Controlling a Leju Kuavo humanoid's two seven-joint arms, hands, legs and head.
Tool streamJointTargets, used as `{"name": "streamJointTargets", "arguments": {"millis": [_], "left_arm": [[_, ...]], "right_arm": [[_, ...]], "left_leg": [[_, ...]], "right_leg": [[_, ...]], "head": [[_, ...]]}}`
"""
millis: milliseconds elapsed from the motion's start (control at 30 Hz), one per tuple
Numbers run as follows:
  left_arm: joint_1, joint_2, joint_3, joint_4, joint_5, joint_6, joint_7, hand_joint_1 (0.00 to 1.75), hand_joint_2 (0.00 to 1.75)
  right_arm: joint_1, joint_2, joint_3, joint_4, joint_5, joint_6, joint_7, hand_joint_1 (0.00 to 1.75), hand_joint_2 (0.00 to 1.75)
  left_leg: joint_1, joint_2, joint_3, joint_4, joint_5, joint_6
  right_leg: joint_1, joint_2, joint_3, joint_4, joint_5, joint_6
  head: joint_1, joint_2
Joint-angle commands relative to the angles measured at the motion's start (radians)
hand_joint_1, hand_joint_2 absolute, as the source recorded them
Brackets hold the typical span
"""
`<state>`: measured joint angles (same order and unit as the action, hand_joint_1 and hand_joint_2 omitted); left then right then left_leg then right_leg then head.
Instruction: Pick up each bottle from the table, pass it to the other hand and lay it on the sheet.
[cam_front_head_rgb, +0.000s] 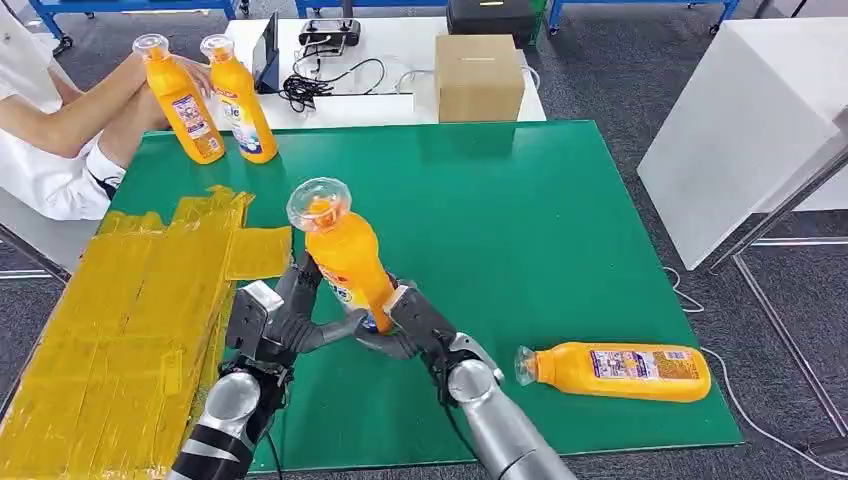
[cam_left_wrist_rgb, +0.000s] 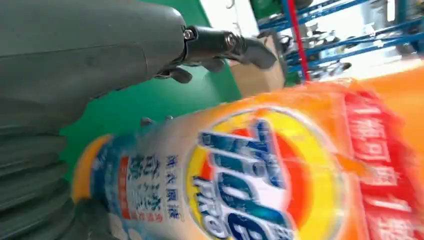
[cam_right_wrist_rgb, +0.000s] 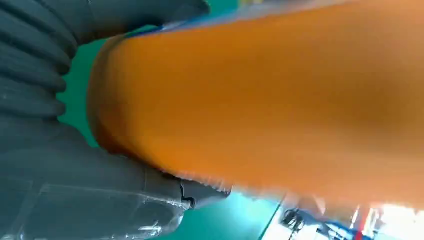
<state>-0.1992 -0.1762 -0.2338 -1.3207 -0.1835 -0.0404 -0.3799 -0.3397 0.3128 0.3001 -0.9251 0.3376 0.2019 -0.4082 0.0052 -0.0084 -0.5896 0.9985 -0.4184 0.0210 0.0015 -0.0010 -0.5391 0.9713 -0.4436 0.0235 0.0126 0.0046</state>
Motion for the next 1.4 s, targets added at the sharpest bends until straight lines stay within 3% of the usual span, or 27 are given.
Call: {"name": "streamJointTargets", "arguments": {"millis": [33, 633, 667, 700, 1400], "left_arm": [[-0.032, 0.010, 0.008, 0.064, 0.006, 0.002, 0.002, 0.00, 1.75], [-0.040, 0.003, 0.039, 0.078, 0.040, 0.004, -0.003, 0.00, 1.75], [-0.039, 0.001, 0.042, 0.076, 0.043, 0.006, -0.004, 0.10, 1.75], [-0.037, -0.004, 0.052, 0.072, 0.055, 0.011, -0.006, 1.75, 1.75], [-0.032, -0.015, 0.084, 0.058, 0.114, 0.031, -0.015, 1.75, 1.75]], "right_arm": [[-0.030, -0.033, 0.207, 0.029, 0.026, -0.096, -0.003, 1.75, 1.75], [-0.022, -0.035, 0.293, 0.008, 0.100, -0.149, 0.000, 1.75, 1.75], [-0.023, -0.035, 0.293, 0.010, 0.101, -0.154, 0.003, 1.75, 1.75], [-0.023, -0.035, 0.291, 0.015, 0.100, -0.161, 0.009, 1.75, 1.75], [-0.029, -0.038, 0.275, 0.037, 0.085, -0.187, 0.013, 1.75, 1.75]], "left_leg": [[0.000, 0.001, 0.002, 0.000, -0.001, 0.000], [0.000, 0.001, 0.003, -0.001, -0.001, -0.001], [0.000, 0.001, 0.002, -0.001, -0.001, -0.001], [0.001, 0.001, 0.003, -0.001, -0.001, -0.001], [0.000, 0.001, 0.002, -0.001, -0.001, -0.001]], "right_leg": [[0.000, 0.001, 0.003, -0.001, 0.000, 0.001], [0.001, -0.001, 0.004, -0.002, -0.001, 0.001], [0.000, 0.000, 0.003, -0.001, -0.001, 0.001], [0.001, 0.000, 0.004, -0.002, -0.001, 0.001], [0.000, -0.001, 0.003, -0.001, 0.000, 0.000]], "head": [[0.000, 0.000], [0.000, 0.000], [0.000, 0.000], [0.000, 0.000], [0.000, 0.000]]}}
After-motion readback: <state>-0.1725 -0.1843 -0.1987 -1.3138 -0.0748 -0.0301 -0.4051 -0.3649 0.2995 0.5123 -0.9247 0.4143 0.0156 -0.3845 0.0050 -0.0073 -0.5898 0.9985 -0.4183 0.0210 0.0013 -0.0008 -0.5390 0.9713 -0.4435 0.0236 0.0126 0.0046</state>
